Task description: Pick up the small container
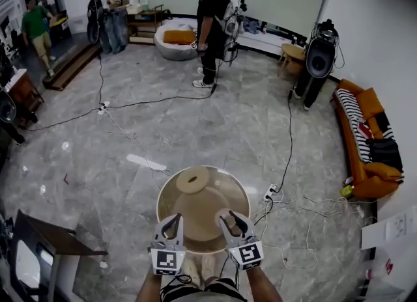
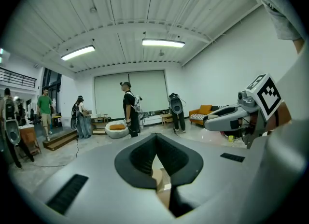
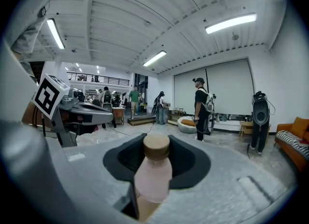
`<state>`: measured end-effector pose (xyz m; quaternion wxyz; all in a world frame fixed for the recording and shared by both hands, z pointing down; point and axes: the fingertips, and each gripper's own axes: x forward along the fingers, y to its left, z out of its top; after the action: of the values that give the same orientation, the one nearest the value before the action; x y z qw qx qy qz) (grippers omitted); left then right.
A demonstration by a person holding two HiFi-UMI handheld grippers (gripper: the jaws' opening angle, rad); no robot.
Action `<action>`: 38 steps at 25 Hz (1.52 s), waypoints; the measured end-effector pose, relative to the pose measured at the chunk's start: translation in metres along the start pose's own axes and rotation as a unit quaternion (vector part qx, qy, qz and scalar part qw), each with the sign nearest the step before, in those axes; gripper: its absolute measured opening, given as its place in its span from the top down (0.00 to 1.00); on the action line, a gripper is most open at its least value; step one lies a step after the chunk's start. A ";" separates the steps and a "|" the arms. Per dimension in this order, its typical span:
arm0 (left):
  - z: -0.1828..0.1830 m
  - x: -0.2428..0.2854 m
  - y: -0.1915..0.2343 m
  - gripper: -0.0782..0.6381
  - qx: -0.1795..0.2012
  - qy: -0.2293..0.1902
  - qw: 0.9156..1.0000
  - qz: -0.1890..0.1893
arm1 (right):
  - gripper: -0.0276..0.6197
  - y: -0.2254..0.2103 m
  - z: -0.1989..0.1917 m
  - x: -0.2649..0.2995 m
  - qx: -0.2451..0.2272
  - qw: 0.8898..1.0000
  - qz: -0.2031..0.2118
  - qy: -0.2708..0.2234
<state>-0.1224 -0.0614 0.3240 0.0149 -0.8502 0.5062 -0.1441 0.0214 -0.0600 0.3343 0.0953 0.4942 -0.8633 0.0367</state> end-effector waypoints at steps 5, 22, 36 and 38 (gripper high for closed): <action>0.012 -0.028 0.002 0.87 -0.009 -0.013 1.000 0.010 | 0.75 0.010 0.007 -0.025 -0.003 1.000 -0.010 0.002; 0.016 -0.057 0.014 0.87 -0.052 -0.019 0.998 0.033 | 0.75 0.027 0.020 -0.040 -0.010 1.000 -0.013 -0.012; 0.006 -0.056 0.017 0.87 -0.025 -0.016 0.999 0.026 | 0.75 0.031 0.020 -0.038 -0.014 1.000 -0.014 -0.006; 0.007 -0.056 0.017 0.87 -0.025 -0.017 0.999 0.026 | 0.75 0.031 0.020 -0.037 -0.014 1.000 -0.014 -0.006</action>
<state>-0.1603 -0.0226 0.3017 0.0062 -0.8390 0.5314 -0.1168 0.0106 -0.0158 0.3081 0.0975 0.5047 -0.8575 0.0207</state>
